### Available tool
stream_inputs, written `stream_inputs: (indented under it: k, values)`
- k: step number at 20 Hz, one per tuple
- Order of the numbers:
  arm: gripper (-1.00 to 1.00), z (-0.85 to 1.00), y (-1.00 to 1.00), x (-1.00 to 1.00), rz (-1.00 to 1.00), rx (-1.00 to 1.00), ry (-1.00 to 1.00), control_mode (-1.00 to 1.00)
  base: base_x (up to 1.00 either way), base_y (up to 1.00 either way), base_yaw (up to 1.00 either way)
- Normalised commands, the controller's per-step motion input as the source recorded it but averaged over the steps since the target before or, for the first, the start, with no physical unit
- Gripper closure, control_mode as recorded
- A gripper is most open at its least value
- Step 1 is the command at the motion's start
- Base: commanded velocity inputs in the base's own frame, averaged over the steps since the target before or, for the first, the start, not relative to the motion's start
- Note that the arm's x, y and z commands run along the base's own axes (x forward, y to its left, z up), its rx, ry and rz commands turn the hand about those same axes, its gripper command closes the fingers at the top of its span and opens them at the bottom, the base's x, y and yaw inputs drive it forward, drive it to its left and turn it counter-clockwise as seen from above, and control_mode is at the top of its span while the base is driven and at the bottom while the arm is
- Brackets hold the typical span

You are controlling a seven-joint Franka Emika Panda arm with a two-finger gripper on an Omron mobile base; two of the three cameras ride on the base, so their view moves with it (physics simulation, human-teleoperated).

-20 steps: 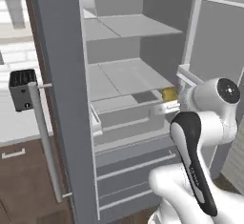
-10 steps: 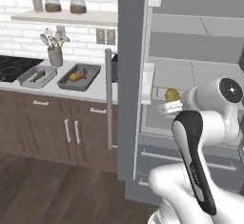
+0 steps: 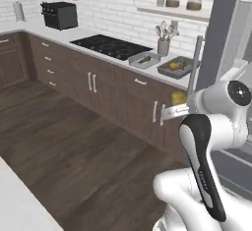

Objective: Place one potato and one fish in each tupperware on the nearby counter, to pack two identical lunches.

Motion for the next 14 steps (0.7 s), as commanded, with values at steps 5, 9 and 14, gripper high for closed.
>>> stream_inputs:
  k: [5,9,14]
  values:
    - [1.0,0.0,0.0,0.0,0.0,0.0,0.0,1.0,0.91,0.47,0.24]
    - [1.0,0.0,0.0,0.0,0.0,0.0,0.0,1.0,1.0,-0.03,0.03]
    - [1.0,0.0,0.0,0.0,0.0,0.0,0.0,1.0,1.0,-0.29,0.02]
